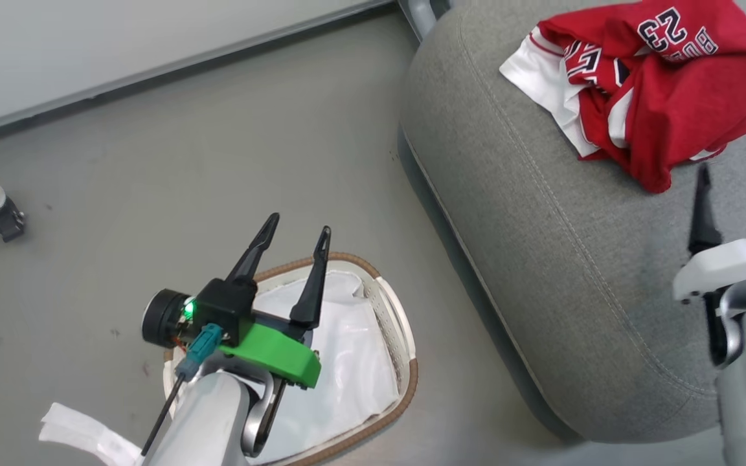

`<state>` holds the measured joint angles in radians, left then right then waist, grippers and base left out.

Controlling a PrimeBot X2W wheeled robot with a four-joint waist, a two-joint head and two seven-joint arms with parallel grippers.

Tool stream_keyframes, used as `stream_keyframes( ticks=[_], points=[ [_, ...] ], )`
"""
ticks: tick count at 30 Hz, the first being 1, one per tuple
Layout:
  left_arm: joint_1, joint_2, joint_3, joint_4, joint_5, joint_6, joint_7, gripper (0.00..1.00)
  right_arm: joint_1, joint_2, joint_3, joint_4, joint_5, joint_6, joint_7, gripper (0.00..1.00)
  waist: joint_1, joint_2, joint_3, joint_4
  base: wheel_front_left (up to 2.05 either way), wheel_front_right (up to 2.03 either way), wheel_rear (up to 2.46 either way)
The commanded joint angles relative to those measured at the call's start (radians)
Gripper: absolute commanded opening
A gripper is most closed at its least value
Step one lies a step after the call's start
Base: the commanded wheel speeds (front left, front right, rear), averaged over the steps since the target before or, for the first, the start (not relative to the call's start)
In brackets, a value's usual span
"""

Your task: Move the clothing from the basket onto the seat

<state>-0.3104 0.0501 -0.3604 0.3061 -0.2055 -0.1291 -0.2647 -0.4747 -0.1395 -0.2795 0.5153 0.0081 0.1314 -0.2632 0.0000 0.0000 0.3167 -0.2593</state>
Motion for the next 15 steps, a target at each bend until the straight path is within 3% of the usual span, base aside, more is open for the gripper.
stream_keyframes(
  ticks=[1, 8, 15],
  points=[
    [0.024, 0.002, 0.018, -0.007, 0.01, -0.003, 0.001, 1.0, 0.028, 0.01, 0.031, -0.028, 0.021, -0.001, -0.002, 1.0, 0.0, 0.0, -0.044, 0.025, 0.0, 0.0, 0.0],
    [0.08, 0.002, 0.088, -0.029, 0.029, 0.007, 0.001, 1.0, 0.097, 0.058, 0.185, -0.153, 0.096, -0.001, -0.002, 1.0, 0.0, 0.0, -0.089, 0.09, 0.0, 0.0, 0.0],
    [0.132, 0.002, 0.165, -0.02, 0.01, 0.038, 0.001, 1.0, 0.128, 0.08, 0.27, -0.162, 0.114, -0.001, -0.002, 1.0, 0.0, 0.0, -0.125, 0.158, 0.0, 0.0, 0.0]
  ],
)
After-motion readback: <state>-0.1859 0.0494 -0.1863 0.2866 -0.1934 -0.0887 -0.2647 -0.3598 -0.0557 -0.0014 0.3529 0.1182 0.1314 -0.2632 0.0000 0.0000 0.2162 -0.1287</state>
